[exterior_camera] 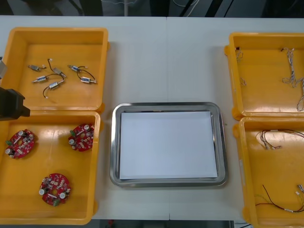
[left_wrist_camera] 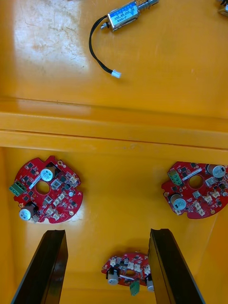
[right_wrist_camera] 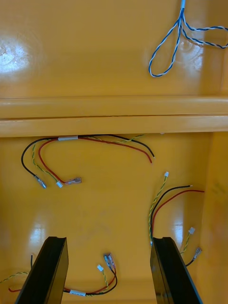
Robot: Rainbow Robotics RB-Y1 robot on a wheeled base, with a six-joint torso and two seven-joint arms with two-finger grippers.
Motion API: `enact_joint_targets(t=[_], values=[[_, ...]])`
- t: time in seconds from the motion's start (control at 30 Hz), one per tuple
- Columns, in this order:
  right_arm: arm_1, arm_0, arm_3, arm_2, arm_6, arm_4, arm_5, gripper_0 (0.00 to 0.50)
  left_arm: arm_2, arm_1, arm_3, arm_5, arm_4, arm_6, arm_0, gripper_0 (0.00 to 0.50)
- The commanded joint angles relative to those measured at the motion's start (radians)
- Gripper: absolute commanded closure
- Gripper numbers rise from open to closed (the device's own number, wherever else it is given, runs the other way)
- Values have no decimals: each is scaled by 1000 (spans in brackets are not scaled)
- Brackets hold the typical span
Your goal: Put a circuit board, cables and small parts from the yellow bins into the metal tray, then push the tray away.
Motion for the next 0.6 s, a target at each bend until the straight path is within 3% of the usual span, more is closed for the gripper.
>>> enact_joint_targets(t=[0.03,0.6], values=[[-43,17,-7,-7,36,2,6,0,10,-11,-32,7,8,-42,-8,0],[-4,37,9,-4,40,31,24,0,10,-11,-32,7,8,-42,-8,0]])
